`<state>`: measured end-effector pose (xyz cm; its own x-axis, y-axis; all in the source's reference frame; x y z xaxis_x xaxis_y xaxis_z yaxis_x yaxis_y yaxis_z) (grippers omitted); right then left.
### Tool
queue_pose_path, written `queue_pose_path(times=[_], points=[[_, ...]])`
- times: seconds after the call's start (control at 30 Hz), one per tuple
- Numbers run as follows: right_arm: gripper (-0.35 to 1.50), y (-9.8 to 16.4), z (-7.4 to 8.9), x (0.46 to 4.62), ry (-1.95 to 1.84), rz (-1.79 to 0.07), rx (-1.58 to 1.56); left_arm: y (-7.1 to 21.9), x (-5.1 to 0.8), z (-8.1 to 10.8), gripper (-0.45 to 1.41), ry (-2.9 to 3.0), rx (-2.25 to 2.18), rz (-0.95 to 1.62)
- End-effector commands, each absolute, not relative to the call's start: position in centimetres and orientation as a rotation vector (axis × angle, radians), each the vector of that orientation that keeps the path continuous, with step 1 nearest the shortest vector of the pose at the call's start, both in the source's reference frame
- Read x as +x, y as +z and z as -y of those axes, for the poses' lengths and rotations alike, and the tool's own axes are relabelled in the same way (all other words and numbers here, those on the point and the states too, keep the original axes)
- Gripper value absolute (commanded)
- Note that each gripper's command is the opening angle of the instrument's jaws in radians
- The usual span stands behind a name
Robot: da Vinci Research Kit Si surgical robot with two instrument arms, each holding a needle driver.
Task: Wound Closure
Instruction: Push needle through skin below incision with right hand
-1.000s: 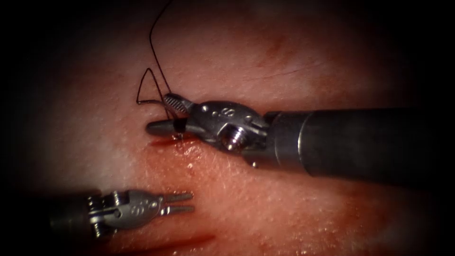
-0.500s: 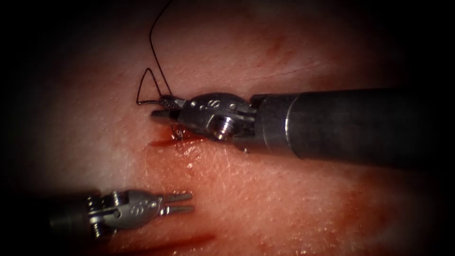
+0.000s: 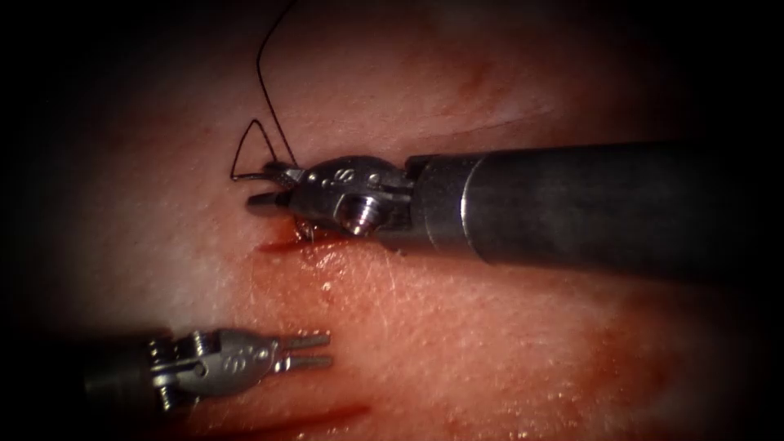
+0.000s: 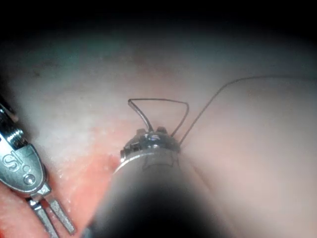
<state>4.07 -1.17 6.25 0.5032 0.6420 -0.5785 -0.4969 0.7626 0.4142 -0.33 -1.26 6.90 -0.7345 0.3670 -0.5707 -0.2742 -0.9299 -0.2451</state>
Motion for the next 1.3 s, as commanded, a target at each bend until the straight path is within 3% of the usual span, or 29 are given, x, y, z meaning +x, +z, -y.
queue_pose_path(times=[0.03, 0.17, 0.43, 0.6, 1.0, 1.13, 1.3], points=[[-0.35, 6.25, 1.15, 4.13, 0.7, -0.785, 0.205, 6.95, -0.38, 1.26, -0.18, 2.634, -0.911, 0.205], [-0.35, 6.24, 1.16, 4.12, 0.79, -0.789, 0.232, 6.95, -0.38, 1.26, -0.18, 2.634, -0.911, 0.205], [-0.35, 6.23, 1.18, 4.01, 0.923, -0.975, 0.307, 6.94, -0.36, 1.26, -0.2, 2.635, -0.912, 0.206], [-0.35, 6.28, 1.14, 3.87, 1.179, -1.13, 0.502, 6.95, -0.37, 1.25, -0.2, 2.635, -0.912, 0.207], [-0.35, 6.56, 0.93, 3.76, 1.252, -1.209, 0.913, 6.94, -0.37, 1.25, -0.2, 2.635, -0.912, 0.208], [-0.35, 6.61, 0.8, 3.71, 0.849, -1.359, 0.556, 6.93, -0.37, 1.25, -0.2, 2.634, -0.911, 0.208], [-0.35, 6.65, 0.69, 3.65, 0.629, -1.41, 0.346, 6.91, -0.37, 1.26, -0.2, 2.633, -0.909, 0.207]])
